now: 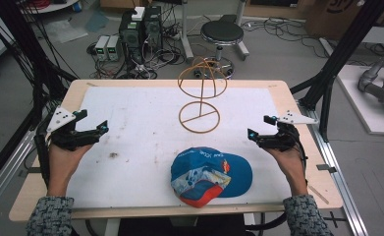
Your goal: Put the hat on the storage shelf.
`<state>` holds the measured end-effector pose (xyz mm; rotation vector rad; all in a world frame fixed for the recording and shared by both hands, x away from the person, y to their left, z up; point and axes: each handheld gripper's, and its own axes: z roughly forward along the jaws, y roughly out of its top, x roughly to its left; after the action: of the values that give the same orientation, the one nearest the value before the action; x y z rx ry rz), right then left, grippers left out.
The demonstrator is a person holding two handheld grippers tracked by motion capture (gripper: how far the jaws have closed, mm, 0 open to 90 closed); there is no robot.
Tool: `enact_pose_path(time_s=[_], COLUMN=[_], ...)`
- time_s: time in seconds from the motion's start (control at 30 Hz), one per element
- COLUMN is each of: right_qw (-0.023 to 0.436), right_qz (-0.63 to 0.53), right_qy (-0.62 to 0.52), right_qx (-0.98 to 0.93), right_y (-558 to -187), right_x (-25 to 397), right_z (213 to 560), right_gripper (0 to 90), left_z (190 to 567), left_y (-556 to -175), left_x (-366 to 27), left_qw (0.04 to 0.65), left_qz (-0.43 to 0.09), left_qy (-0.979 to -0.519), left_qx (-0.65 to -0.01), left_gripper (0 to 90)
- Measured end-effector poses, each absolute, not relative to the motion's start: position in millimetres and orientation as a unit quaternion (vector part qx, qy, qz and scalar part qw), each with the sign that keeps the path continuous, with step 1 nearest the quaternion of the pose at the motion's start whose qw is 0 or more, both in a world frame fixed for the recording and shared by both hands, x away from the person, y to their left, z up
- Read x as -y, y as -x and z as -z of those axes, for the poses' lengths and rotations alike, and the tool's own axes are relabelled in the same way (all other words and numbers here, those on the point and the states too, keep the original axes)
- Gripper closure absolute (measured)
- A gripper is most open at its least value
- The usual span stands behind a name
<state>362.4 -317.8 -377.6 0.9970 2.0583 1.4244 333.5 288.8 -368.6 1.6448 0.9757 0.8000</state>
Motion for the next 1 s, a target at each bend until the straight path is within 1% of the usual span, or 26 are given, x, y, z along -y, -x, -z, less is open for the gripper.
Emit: enact_pose_path(time_s=[0.27, 0.47, 0.53, 0.63, 0.73, 0.77, 1.0], right_qw=[0.223, 0.206, 0.197, 0.159, 0.134, 0.134, 0.092], right_qz=[-0.517, -0.527, -0.538, -0.57, -0.583, -0.583, -0.588], right_qy=[-0.352, -0.333, -0.319, -0.298, -0.263, -0.263, -0.176], right_qx=[-0.748, -0.755, -0.755, -0.749, -0.757, -0.757, -0.784], right_y=[-361.0, -357.1, -354.2, -345.6, -336.5, -336.5, -323.4], right_x=[316.0, 307.6, 303.8, 294.1, 280.1, 280.1, 239.1], right_z=[376.8, 375.9, 374.9, 373.6, 372.8, 372.8, 372.8], right_gripper=[10.8, 10.8, 10.8, 10.8, 10.8, 10.8, 10.8], left_z=[368.7, 369.2, 369.4, 370.5, 371.2, 371.2, 371.8], left_y=[-333.3, -334.8, -335.8, -337.5, -338.6, -338.8, -340.2], left_x=[-288.9, -288.1, -288.0, -287.7, -288.0, -288.4, -286.7], left_qw=[0.508, 0.507, 0.506, 0.505, 0.505, 0.503, 0.502], left_qz=[-0.333, -0.333, -0.332, -0.332, -0.331, -0.332, -0.332], left_qy=[-0.684, -0.685, -0.685, -0.686, -0.685, -0.686, -0.687], left_qx=[-0.405, -0.404, -0.404, -0.406, -0.407, -0.408, -0.407], left_gripper=[16.1, 16.1, 16.1, 16.2, 16.5, 16.5, 16.7])
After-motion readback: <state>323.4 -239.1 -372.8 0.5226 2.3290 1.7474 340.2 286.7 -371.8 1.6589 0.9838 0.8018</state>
